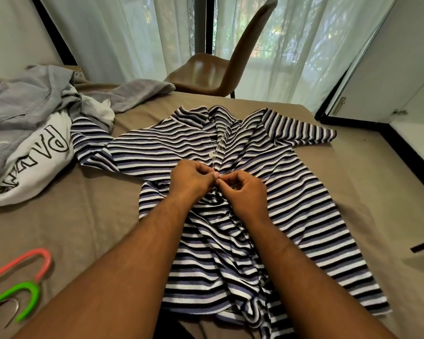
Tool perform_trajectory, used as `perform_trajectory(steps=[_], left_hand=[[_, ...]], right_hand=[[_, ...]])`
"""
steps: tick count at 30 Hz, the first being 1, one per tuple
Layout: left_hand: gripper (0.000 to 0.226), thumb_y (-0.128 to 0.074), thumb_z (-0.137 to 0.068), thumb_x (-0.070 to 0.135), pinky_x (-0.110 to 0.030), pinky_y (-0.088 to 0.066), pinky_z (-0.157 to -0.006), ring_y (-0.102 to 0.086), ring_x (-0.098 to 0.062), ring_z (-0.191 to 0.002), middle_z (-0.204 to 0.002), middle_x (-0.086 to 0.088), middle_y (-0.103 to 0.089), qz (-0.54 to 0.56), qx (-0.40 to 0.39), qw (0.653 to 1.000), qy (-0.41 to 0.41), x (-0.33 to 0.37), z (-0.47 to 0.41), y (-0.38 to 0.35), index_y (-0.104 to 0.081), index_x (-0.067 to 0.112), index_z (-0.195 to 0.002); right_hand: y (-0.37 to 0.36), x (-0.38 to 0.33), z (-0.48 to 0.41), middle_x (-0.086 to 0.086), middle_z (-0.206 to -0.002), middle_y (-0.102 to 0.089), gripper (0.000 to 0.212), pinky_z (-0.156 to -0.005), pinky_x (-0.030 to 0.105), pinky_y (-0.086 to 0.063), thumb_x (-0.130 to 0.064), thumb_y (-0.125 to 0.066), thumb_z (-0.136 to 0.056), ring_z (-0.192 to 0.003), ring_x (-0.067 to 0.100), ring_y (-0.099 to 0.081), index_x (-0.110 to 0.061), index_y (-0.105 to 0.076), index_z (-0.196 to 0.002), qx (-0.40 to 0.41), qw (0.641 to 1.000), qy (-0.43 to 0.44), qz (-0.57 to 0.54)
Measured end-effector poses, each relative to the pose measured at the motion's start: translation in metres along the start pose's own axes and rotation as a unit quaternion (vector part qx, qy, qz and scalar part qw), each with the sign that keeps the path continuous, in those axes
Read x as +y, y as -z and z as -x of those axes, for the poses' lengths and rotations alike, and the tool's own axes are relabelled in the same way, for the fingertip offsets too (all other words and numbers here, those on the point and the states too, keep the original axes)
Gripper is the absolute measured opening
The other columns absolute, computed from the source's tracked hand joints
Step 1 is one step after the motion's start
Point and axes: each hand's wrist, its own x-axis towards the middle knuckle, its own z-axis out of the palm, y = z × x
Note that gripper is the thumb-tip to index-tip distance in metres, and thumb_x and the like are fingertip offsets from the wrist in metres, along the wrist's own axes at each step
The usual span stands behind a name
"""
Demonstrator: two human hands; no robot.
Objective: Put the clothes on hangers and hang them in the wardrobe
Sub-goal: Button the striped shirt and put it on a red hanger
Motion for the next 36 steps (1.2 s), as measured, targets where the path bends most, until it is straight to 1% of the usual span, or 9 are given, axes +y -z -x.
perform_trajectory(steps=[7,10,14,17,22,27,31,34,36], left_hand=[[0.022,-0.075,-0.089,0.016,-0.032,-0.062,-0.075,-0.074,-0.017,-0.078,-0.08,-0.001,-0.075,-0.061,0.049,0.997,-0.019,-0.005,-0.002,-0.007,-0.067,0.028,-0.073],[0.011,-0.072,-0.091,0.012,-0.016,-0.051,-0.06,-0.069,-0.009,-0.074,-0.081,0.0,-0.073,-0.079,0.06,0.994,-0.032,-0.002,0.001,-0.011,-0.069,0.023,-0.091],[0.03,-0.07,-0.09,0.009,-0.008,-0.041,-0.057,-0.064,-0.001,-0.07,-0.076,0.006,-0.07,-0.127,0.038,0.987,-0.085,0.002,0.005,-0.008,-0.059,0.023,-0.114],[0.04,-0.071,-0.086,0.007,-0.019,-0.05,-0.059,-0.064,-0.007,-0.066,-0.075,0.005,-0.068,-0.111,0.036,0.991,-0.069,0.005,0.006,-0.007,-0.052,0.026,-0.115],[0.04,-0.075,-0.085,0.015,-0.035,-0.059,-0.072,-0.069,-0.018,-0.073,-0.084,-0.003,-0.074,-0.021,0.036,0.999,-0.008,-0.001,-0.001,-0.009,-0.049,0.027,-0.113],[0.032,-0.076,-0.087,0.018,-0.033,-0.056,-0.079,-0.068,-0.02,-0.088,-0.099,-0.006,-0.073,-0.036,-0.026,0.999,0.027,0.002,0.0,-0.011,-0.054,0.024,-0.11],[0.031,-0.075,-0.09,0.017,-0.027,-0.05,-0.087,-0.067,-0.023,-0.104,-0.111,-0.008,-0.071,-0.159,-0.108,0.98,0.058,0.016,0.014,0.002,-0.066,0.015,-0.119],[0.024,-0.076,-0.089,0.018,-0.029,-0.055,-0.082,-0.066,-0.019,-0.092,-0.1,-0.003,-0.072,-0.233,-0.179,0.953,0.074,0.027,0.032,0.012,-0.073,0.014,-0.112],[0.006,-0.073,-0.091,0.015,-0.027,-0.055,-0.06,-0.063,-0.014,-0.071,-0.081,0.0,-0.068,-0.249,-0.221,0.939,0.089,0.033,0.041,0.015,-0.074,0.015,-0.097]], right_hand=[[0.001,-0.001,-0.003,-0.012,-0.076,-0.073,0.008,-0.066,0.022,-0.057,-0.032,-0.078,-0.087,-0.071,0.002,-0.069,-0.024,-0.078,-0.089,-0.007,1.0,0.012,0.017],[-0.001,-0.001,-0.004,-0.012,-0.074,-0.073,0.011,-0.065,0.023,-0.057,-0.035,-0.079,-0.085,-0.069,0.002,-0.068,-0.025,-0.076,-0.085,0.0,0.999,-0.005,0.032],[0.001,-0.004,-0.008,-0.007,-0.072,-0.072,0.014,-0.06,0.023,-0.056,-0.036,-0.079,-0.085,-0.065,0.006,-0.068,-0.023,-0.074,-0.083,-0.021,0.999,-0.035,0.036],[0.003,-0.006,-0.009,-0.006,-0.074,-0.071,0.008,-0.059,0.024,-0.053,-0.029,-0.074,-0.088,-0.063,0.006,-0.064,-0.023,-0.072,-0.084,-0.042,0.998,-0.035,0.035],[0.017,-0.017,-0.014,0.004,-0.08,-0.071,0.008,-0.038,0.018,-0.036,-0.017,-0.068,-0.094,-0.041,0.009,-0.046,-0.009,-0.071,-0.092,-0.112,0.97,-0.146,-0.159],[0.029,-0.016,-0.019,0.0,-0.074,-0.067,0.007,-0.041,0.019,-0.033,-0.013,-0.065,-0.096,-0.046,0.013,-0.051,-0.009,-0.068,-0.091,-0.184,0.955,-0.172,-0.157],[0.039,-0.022,-0.009,0.001,-0.07,-0.064,0.006,-0.044,0.021,-0.037,-0.011,-0.068,-0.094,-0.048,0.013,-0.053,-0.008,-0.068,-0.089,-0.232,0.949,-0.183,-0.112],[0.052,-0.028,0.013,0.003,-0.07,-0.065,0.007,-0.045,0.021,-0.038,-0.013,-0.069,-0.094,-0.05,0.013,-0.053,-0.008,-0.069,-0.088,-0.28,0.937,-0.194,-0.078],[0.059,-0.029,0.029,0.008,-0.075,-0.067,0.011,-0.046,0.021,-0.039,-0.017,-0.07,-0.093,-0.052,0.014,-0.054,-0.007,-0.07,-0.09,-0.29,0.936,-0.192,-0.058]])
